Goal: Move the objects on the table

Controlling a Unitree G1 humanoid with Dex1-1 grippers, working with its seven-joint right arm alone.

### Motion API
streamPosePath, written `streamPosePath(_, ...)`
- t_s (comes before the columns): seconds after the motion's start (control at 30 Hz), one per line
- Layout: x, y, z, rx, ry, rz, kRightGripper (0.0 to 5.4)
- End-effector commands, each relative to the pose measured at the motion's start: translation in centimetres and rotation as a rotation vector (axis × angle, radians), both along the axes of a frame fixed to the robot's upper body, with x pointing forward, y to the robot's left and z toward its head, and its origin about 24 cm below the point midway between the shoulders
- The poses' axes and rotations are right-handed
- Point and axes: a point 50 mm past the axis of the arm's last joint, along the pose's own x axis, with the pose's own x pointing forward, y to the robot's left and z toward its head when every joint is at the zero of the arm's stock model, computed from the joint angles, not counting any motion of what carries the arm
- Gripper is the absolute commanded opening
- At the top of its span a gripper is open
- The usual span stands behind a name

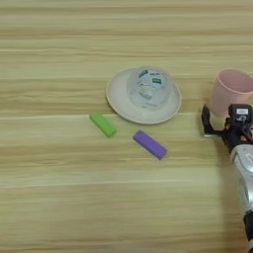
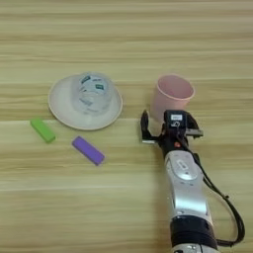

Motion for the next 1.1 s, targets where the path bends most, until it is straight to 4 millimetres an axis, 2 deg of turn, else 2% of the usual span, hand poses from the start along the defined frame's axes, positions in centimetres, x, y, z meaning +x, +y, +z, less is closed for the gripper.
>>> streamPosePath(0.03,1.9,-0.7,3.8,-0.052,-0.141,0.012,5.37)
streamPosePath(0.83,3.7,-0.9,4.9,-0.051,-0.161,0.018,5.37)
streamPosePath(1.1,3.7,-0.8,4.7,-0.034,-0.159,0.033,4.49)
